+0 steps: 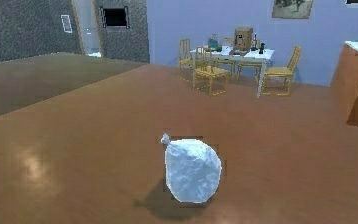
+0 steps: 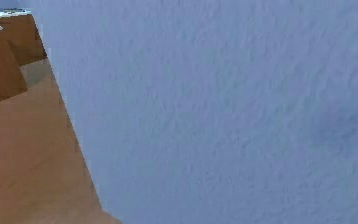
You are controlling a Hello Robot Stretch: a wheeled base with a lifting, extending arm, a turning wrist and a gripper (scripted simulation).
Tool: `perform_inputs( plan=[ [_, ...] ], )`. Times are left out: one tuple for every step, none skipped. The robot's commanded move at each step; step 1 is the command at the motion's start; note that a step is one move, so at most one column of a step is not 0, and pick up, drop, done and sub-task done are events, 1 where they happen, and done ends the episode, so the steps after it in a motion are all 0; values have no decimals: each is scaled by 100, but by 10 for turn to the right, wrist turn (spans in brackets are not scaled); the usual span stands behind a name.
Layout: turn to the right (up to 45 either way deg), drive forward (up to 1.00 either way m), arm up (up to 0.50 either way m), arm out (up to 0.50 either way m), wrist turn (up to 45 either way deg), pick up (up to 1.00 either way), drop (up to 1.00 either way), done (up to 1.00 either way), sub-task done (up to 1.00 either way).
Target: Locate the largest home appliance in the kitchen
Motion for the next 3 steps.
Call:
perform_inputs(
  plan=[
    [-450, 0, 0, 0, 0, 0, 0, 0, 0],
    [-450, 0, 0, 0, 0, 0, 0, 0, 0],
    [-450, 0, 0, 0, 0, 0, 0, 0, 0]
  ],
)
